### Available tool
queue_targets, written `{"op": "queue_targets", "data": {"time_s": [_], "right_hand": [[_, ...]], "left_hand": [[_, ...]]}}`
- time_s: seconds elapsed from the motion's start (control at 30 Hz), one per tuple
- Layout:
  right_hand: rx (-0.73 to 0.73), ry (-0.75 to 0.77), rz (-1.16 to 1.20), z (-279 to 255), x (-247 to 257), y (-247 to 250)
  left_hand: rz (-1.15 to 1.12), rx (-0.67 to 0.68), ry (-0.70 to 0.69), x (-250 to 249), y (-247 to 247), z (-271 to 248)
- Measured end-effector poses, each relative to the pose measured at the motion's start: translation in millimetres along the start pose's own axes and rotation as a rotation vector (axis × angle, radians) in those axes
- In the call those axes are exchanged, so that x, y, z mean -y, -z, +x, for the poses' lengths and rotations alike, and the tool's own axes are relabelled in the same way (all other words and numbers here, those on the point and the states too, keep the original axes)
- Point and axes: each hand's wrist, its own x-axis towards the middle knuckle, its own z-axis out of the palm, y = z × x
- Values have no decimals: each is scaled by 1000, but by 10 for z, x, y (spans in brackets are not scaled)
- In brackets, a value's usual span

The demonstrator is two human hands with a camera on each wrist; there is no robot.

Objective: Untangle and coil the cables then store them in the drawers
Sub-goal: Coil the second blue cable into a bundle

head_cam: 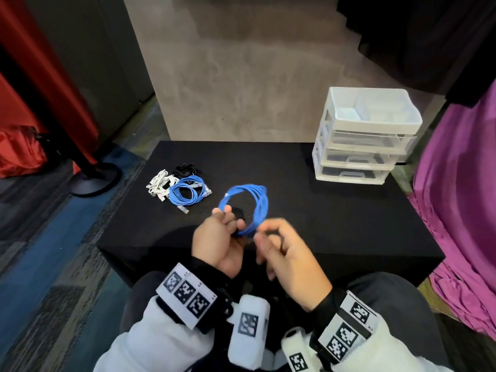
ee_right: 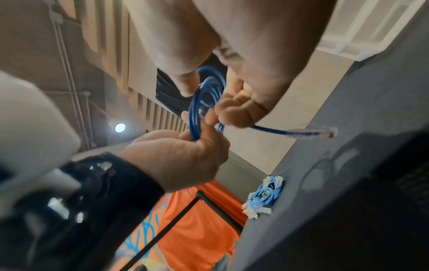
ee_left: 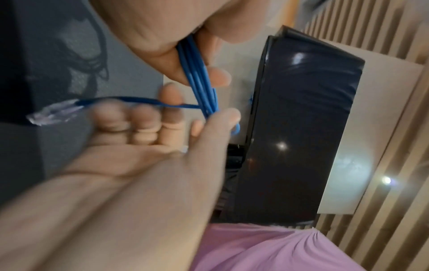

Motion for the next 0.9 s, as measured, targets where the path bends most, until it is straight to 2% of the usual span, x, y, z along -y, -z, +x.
{"op": "queue_targets", "data": {"time_s": [0.07,0.23,0.33,0.4,0.5,0.57,0.73,0.9], "right_hand": [[98,-43,-75,-91,-90,40],[114,-119,-11,-146,-84,59],[52,-115,49,-66,-25,17],[-38,-94,44,0,16,57],[-117,-78,27,61,93,191],[-77,-69,54,54,143,295],[155,-57,42,40,239,569],[442,-98,-79,69,342,860]], "left_hand": [[-84,-38,-48,-145,55,100],[23,-55,-198,22,157,159],[147,82,-291,261,159,50],[234,211,-285,340,201,-26],[244,365,-184,295,278,-138],[214,473,-107,202,327,-173],[301,673,217,-141,484,-42],[611,808,392,-337,455,46]]}}
